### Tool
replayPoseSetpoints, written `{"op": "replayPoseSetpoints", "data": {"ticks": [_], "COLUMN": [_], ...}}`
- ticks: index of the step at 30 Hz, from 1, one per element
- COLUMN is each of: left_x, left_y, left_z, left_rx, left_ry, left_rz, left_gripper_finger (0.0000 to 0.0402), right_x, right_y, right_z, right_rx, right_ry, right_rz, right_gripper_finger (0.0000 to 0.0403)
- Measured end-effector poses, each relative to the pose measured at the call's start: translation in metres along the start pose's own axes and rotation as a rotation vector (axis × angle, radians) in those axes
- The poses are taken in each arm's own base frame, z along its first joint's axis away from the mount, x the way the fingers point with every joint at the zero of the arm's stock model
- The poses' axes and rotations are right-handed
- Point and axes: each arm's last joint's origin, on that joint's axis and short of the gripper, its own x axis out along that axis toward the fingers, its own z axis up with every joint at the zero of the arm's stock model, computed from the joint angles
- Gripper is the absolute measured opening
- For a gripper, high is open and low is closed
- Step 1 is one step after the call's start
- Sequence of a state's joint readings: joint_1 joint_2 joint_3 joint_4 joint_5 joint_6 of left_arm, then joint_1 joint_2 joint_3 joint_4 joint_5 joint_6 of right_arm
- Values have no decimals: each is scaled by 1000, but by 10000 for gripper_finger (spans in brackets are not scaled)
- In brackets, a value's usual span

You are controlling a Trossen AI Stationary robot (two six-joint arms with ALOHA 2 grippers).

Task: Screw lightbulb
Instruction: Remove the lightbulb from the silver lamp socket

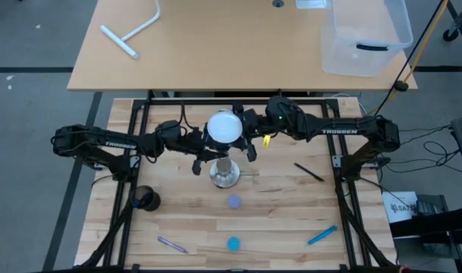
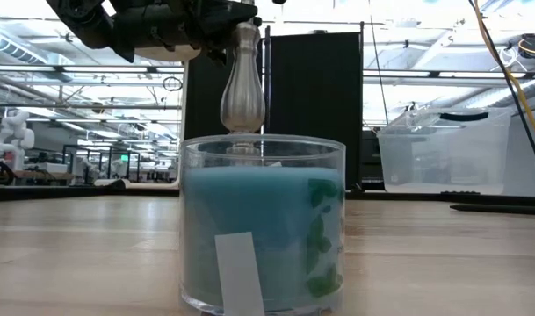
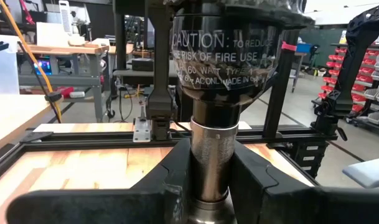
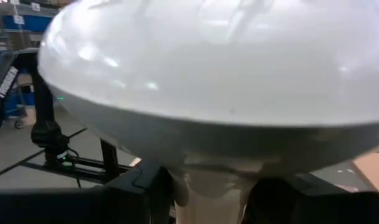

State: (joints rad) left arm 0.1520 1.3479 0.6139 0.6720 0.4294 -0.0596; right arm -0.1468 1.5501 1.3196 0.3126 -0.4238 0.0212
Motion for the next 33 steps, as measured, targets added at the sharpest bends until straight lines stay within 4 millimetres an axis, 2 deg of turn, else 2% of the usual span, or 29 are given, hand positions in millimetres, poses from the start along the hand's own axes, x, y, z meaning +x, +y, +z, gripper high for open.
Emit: {"op": "replayPoseSetpoints", "data": {"ticks": [6, 11, 16, 20, 26, 30, 33], "left_x": [0, 0, 0, 0, 0, 0, 0], "left_y": [-1, -2, -2, -2, -1, -1, -1], "left_z": [0, -1, -1, -1, -1, -1, -1], "left_rx": [0, 2, 0, 0, 1, 1, 9], "left_ry": [1, 8, 11, 11, 11, 11, 10], "left_rz": [-5, -27, -23, -23, -22, -17, -2], "left_gripper_finger": [75, 75, 75, 75, 75, 75, 75], "right_x": [3, 4, 2, -13, -41, -57, -62], "right_y": [6, 12, 12, 14, 19, 23, 26], "right_z": [0, -1, 1, 12, 30, 35, 32], "right_rx": [-67, -132, -138, -162, -244, -236, -183], "right_ry": [-1, 7, 24, 57, 145, 228, 278], "right_rz": [24, 46, -10, -42, -212, -279, -297], "right_gripper_finger": [182, 239, 295, 316, 318, 316, 316]}}
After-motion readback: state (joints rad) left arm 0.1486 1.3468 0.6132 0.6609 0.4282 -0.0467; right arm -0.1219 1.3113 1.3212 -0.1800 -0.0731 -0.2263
